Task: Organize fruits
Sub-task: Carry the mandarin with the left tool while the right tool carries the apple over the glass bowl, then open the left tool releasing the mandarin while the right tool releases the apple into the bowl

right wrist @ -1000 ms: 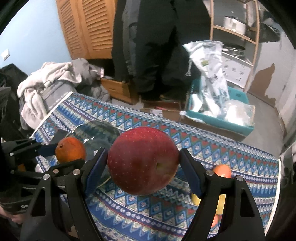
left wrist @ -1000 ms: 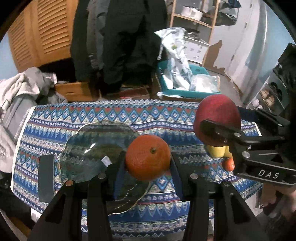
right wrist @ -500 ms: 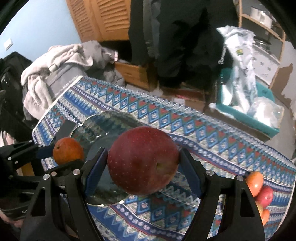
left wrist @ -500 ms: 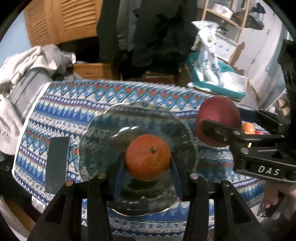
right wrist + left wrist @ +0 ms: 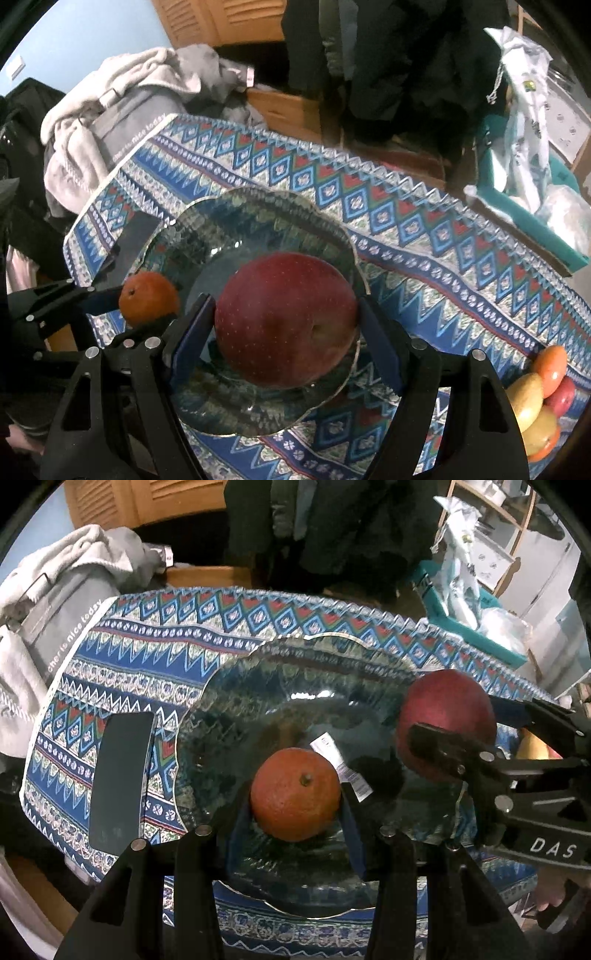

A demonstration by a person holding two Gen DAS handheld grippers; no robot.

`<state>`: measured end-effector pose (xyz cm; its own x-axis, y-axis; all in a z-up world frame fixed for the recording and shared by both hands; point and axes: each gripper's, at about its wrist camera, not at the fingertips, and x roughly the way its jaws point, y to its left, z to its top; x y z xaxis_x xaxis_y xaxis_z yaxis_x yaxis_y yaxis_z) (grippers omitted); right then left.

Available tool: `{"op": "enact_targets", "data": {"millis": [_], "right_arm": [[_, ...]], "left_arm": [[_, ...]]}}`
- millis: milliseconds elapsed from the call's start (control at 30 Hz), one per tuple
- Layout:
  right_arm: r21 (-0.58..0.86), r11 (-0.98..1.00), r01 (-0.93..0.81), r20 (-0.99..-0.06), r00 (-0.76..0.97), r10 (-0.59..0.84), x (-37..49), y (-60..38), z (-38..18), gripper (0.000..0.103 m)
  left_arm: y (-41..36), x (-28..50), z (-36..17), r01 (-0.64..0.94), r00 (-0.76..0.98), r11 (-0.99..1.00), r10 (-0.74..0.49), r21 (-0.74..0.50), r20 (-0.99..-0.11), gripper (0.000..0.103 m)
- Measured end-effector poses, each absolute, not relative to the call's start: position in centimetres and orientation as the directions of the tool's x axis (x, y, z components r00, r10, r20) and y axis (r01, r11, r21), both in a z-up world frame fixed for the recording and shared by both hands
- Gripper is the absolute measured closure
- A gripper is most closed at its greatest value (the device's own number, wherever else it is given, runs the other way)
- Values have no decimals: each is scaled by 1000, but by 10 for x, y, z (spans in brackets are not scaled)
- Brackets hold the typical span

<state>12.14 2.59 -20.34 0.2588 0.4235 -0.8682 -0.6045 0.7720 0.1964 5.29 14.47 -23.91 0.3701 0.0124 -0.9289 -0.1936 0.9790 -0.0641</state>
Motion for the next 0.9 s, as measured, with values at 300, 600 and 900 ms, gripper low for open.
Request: {"op": "enact_targets", "data": {"millis": [300, 600, 900], "right_arm": [[193, 765, -614, -897, 206, 392, 118, 31, -229, 24], [204, 768, -607, -910, 172, 378, 117, 32, -241, 24], [225, 774, -592, -918, 137, 371, 118, 32, -248, 24]], "left_arm": [[142, 54, -262, -189, 308, 980, 0, -62, -951, 56], [144, 55, -270, -201, 279, 978, 5, -54, -960, 56], [143, 55, -271, -194, 269, 981, 34, -20, -962, 46]]}}
